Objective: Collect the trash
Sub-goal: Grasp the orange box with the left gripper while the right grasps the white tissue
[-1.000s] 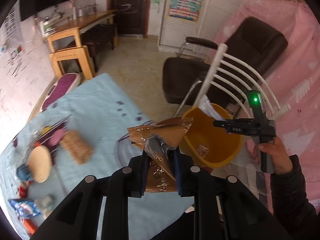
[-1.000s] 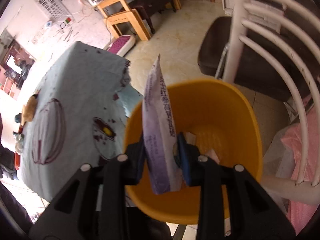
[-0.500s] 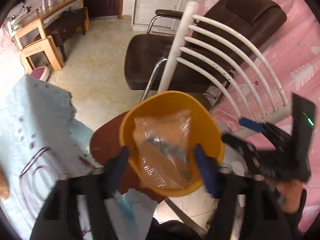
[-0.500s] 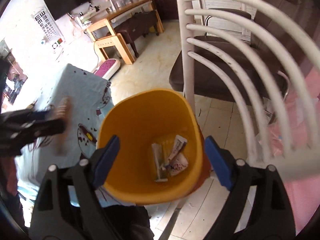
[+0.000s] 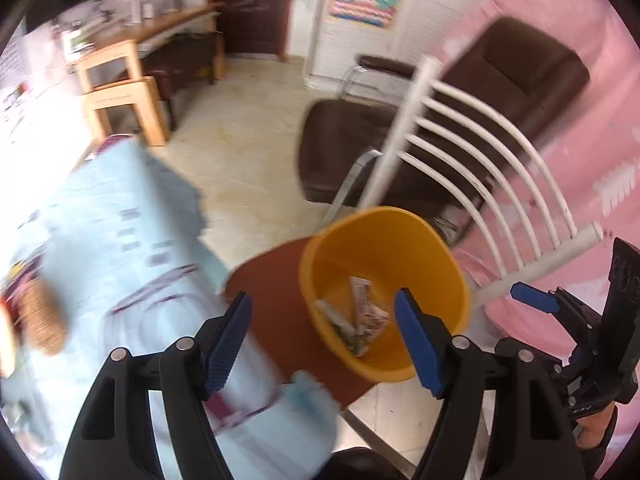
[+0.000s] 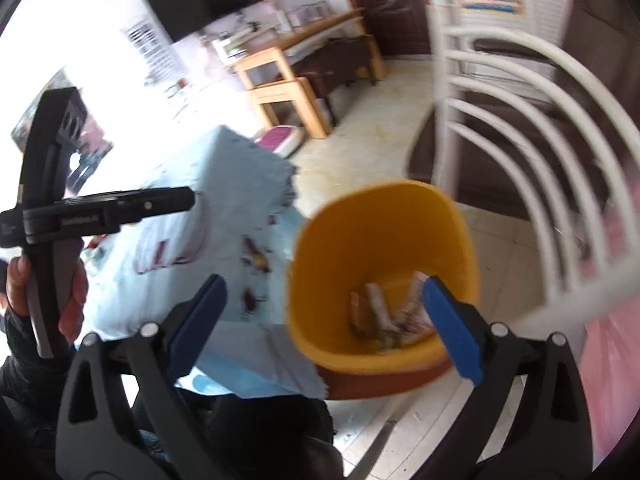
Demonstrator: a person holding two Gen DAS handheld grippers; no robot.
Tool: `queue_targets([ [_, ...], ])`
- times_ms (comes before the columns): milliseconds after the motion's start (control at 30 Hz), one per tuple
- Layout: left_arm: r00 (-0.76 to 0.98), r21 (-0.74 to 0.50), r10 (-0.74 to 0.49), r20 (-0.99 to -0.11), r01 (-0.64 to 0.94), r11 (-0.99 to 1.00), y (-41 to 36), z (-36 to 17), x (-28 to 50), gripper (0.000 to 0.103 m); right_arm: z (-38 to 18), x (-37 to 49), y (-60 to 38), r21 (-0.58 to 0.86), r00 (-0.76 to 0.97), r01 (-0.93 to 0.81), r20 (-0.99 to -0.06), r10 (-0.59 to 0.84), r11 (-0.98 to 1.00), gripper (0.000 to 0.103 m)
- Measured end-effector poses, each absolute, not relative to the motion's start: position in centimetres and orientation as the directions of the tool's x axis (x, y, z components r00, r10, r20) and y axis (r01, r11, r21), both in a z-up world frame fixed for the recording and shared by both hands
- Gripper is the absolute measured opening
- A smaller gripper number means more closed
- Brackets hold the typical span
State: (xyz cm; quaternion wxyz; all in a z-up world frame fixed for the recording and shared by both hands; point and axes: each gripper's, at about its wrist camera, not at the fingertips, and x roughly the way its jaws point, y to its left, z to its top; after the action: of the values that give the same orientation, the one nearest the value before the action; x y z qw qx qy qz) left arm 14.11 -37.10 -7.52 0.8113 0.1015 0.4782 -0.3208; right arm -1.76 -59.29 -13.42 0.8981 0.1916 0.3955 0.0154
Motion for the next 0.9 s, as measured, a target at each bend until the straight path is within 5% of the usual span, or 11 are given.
queue_targets([
  [533, 0.574, -0.063, -0.104, -0.812, 0.091, 0.994, -5.4, -2.9, 14.4, 0.070, -8.9, 9.2, -37.2, 0.313, 0.573, -0.327, -0.685, 0.450, 0.892, 0.096],
  [900, 0.540, -0.079, -0.016, -0.841, -0.093, 0.993, 4.0, -5.1, 13.5, 0.070, -8.5, 10.8, -26.2, 0.279, 0.474, -0.502, -0.703, 0.531, 0.818, 0.096],
])
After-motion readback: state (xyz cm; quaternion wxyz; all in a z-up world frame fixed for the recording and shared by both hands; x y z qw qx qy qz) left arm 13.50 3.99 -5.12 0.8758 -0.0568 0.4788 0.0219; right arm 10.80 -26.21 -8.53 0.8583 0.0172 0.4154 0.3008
